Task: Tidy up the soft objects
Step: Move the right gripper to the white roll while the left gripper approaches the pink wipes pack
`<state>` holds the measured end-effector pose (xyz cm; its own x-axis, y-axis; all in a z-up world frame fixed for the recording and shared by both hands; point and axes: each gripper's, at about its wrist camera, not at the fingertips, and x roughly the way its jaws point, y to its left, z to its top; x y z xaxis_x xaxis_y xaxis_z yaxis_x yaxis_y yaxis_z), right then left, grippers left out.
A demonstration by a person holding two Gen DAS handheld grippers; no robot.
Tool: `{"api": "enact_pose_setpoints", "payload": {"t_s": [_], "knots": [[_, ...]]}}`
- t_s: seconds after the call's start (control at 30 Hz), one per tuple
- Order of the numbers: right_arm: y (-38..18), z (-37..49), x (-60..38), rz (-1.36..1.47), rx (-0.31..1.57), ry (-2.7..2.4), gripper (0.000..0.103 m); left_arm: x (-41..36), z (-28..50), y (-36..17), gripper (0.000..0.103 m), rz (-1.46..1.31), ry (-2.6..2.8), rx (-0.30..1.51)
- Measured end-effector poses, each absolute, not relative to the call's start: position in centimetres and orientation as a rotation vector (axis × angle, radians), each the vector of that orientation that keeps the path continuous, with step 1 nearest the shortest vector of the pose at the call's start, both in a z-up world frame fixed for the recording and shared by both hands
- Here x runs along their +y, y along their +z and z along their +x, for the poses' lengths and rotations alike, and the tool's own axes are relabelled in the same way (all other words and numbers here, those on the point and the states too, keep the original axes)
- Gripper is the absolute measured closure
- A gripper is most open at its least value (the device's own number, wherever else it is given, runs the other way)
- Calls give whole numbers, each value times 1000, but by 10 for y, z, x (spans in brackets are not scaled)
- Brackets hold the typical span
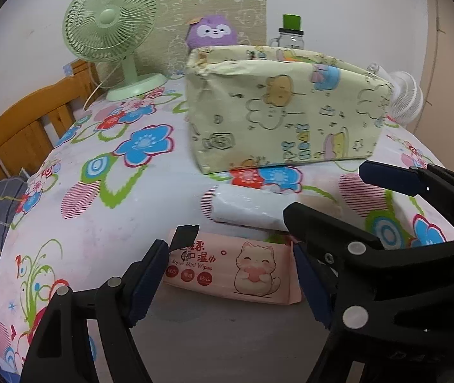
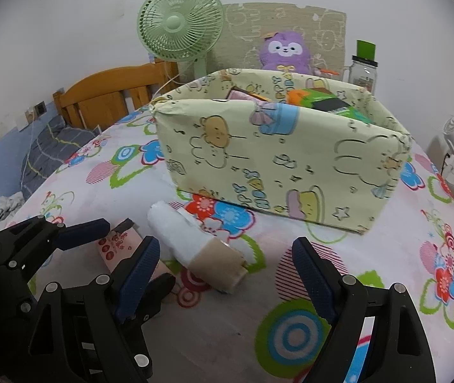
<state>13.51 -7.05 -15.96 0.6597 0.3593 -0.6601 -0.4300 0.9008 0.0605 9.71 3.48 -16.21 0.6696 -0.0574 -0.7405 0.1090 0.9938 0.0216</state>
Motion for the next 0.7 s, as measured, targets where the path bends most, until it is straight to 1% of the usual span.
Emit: {"api": "enact_pose_setpoints", "payload": {"t_s": [0.1, 0.2, 0.3, 0.47, 0.5, 0.53, 0.57, 0.63, 0.7], "knots": [[-162, 140, -66, -95, 738, 456, 16, 42, 98, -162, 22, 61, -76, 826], [-165, 144, -61, -88, 754, 465, 20, 47, 99, -163, 22, 70, -66, 821], [-168, 150, -56, -77, 779, 466, 22, 50, 102, -163, 21, 69, -74, 824], [-174, 162, -47, -88, 846, 456, 32, 49, 109, -165, 19, 76, -63, 836], [-175, 163, -46, -102, 851, 444, 37, 48, 109, -166, 19, 85, -61, 836], [-174, 164, -45, -116, 849, 432, 44, 48, 109, -166, 19, 87, -61, 834], [-174, 164, -45, -129, 849, 416, 46, 48, 109, -166, 19, 89, -62, 833], [-175, 163, -46, -136, 846, 402, 55, 48, 110, -166, 19, 86, -64, 836], [-175, 161, -49, -130, 838, 393, 60, 48, 110, -166, 19, 88, -63, 835]]}}
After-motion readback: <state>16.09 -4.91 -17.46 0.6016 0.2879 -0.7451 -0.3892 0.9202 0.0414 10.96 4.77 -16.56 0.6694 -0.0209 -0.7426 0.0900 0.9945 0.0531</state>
